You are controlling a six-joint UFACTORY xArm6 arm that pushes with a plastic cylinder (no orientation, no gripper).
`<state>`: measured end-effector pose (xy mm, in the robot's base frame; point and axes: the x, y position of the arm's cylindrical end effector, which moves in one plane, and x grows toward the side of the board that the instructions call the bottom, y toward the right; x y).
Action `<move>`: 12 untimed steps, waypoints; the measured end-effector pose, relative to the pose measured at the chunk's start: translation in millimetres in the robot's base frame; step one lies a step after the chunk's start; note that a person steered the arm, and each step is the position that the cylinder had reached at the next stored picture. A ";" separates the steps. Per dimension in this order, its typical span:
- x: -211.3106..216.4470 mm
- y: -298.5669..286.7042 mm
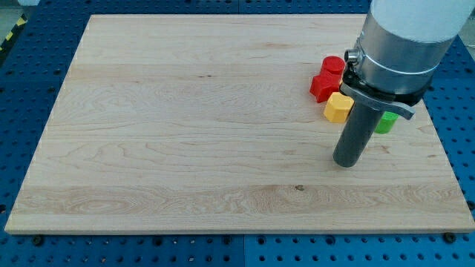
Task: Separate the red star and red circle
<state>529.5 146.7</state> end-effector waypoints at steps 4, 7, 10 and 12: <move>-29.8 -0.5; -105.1 -26.0; -164.2 -31.6; -128.8 -26.9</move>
<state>400.7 119.8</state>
